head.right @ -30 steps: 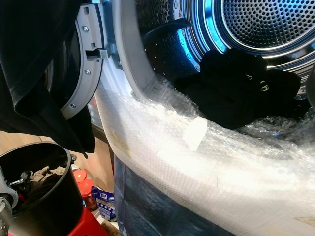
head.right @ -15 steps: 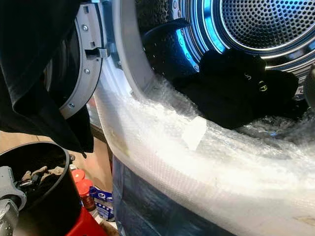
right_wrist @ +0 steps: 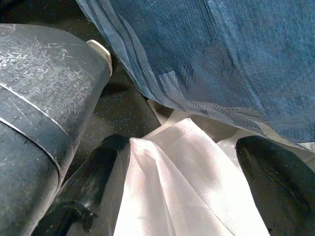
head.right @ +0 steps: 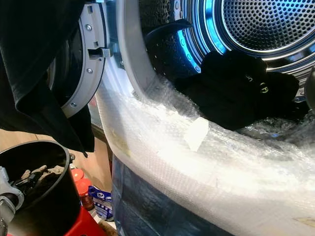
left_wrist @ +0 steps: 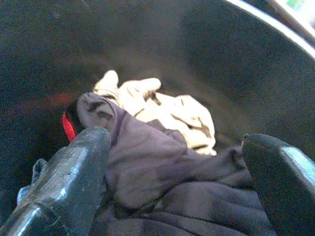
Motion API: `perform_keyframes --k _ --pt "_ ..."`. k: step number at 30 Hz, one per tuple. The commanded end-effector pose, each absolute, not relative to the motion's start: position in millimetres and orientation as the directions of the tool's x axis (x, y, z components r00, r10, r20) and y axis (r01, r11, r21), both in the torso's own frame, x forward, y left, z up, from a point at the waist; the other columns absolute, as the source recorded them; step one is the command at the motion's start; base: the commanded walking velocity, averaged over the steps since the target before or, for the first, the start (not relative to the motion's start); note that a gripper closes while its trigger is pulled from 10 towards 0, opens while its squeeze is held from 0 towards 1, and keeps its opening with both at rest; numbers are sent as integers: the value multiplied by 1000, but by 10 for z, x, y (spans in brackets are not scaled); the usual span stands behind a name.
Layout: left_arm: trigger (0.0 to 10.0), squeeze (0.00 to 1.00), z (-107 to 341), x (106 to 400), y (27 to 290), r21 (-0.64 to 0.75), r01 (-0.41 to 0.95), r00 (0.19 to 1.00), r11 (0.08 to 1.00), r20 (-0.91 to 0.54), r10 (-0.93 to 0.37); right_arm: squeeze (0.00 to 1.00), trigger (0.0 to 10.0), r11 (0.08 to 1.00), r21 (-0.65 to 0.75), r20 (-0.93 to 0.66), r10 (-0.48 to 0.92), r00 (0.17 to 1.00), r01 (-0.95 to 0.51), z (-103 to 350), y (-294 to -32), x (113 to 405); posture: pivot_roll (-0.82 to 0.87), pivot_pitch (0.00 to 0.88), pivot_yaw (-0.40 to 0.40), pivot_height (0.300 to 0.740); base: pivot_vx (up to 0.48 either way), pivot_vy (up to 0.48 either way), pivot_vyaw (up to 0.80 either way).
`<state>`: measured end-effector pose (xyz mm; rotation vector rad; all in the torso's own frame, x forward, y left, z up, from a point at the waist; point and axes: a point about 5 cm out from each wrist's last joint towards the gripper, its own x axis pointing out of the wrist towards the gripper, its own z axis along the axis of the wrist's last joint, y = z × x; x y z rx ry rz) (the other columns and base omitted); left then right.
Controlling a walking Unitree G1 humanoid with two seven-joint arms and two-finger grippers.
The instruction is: Clothes washing
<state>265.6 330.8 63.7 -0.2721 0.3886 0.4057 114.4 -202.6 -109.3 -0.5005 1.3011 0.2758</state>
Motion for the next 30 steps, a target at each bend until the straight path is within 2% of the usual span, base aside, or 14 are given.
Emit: perform_keyframes --k 1,17,27,30 --pt "10000 0 598 2624 3281 -140 -421 824 896 -472 313 0 10000 856 -203 -964 -90 249 -475 -1088 -2070 1138 11 0 -102 740 0 0 0" --pt "10000 0 501 2641 2934 -181 -296 800 938 -584 139 0 10000 838 -202 -963 -74 261 -507 -1070 -2034 1220 13 0 -105 740 0 0 0" --pt "10000 0 404 2570 2841 -212 -299 756 930 -647 96 0 10000 825 -205 -962 -69 266 -527 -1070 -1998 1238 19 0 -102 740 0 0 0" --pt "10000 0 322 2556 2720 -236 -296 735 926 -675 63 0 10000 815 -204 -962 -65 265 -542 -1070 -1990 1240 22 0 -99 740 0 0 0"
